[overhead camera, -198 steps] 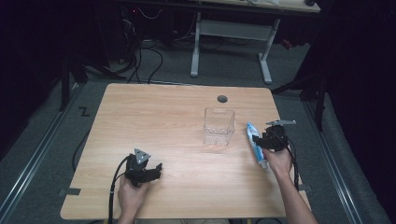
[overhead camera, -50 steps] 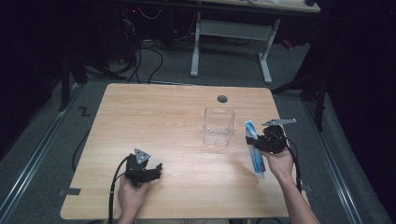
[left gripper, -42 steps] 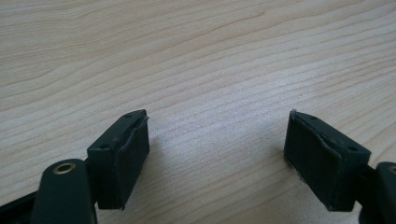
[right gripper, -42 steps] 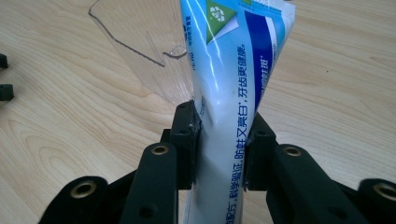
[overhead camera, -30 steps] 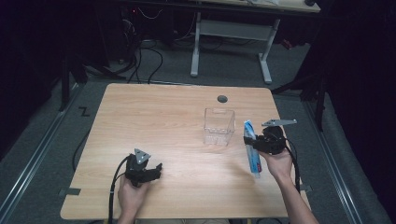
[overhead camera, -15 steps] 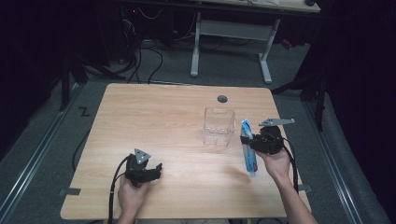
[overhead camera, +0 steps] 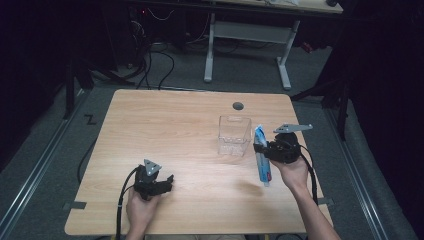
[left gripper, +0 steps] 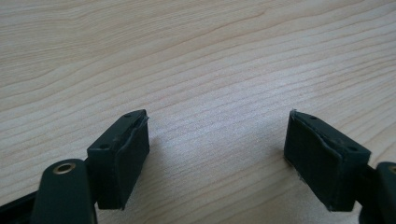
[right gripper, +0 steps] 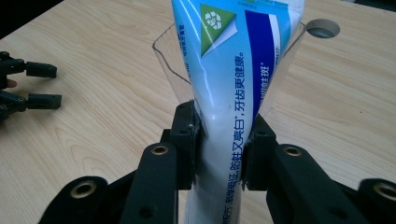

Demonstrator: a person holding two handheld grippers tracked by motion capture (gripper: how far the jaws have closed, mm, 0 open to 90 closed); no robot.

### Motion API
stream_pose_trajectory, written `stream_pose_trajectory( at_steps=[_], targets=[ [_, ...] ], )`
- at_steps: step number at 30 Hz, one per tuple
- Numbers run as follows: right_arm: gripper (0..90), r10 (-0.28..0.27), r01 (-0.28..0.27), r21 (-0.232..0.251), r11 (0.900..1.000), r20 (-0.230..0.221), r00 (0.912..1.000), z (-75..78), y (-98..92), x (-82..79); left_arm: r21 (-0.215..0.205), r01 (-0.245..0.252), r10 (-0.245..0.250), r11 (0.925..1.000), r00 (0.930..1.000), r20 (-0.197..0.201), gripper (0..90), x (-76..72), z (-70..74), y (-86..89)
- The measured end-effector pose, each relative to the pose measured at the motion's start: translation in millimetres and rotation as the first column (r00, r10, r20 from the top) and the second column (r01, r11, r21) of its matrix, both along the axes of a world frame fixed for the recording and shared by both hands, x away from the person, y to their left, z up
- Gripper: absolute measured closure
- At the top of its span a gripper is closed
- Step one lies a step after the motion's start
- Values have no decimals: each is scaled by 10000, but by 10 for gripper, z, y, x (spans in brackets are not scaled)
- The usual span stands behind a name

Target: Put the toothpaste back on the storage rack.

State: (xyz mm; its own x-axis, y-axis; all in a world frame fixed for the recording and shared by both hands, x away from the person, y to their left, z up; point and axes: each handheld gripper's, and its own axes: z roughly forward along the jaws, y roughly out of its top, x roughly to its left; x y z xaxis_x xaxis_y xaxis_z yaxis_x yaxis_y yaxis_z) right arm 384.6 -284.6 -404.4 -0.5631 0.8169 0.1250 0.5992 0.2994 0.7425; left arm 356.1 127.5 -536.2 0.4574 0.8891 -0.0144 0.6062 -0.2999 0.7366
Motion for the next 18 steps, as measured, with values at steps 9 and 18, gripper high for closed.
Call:
stream_pose_trajectory(
  at_steps=[9, 18],
  targets=[
    [711, 215, -217, 108, 9997, 103, 9997, 72, 83, 26, 0, -1, 1, 10000, 10000, 1, 226, 0, 0, 0],
    [711, 366, -371, 190, 9991, 302, 9989, 140, 136, 59, -1, 1, -1, 10000, 10000, -1, 226, 0, 0, 0]
  ],
)
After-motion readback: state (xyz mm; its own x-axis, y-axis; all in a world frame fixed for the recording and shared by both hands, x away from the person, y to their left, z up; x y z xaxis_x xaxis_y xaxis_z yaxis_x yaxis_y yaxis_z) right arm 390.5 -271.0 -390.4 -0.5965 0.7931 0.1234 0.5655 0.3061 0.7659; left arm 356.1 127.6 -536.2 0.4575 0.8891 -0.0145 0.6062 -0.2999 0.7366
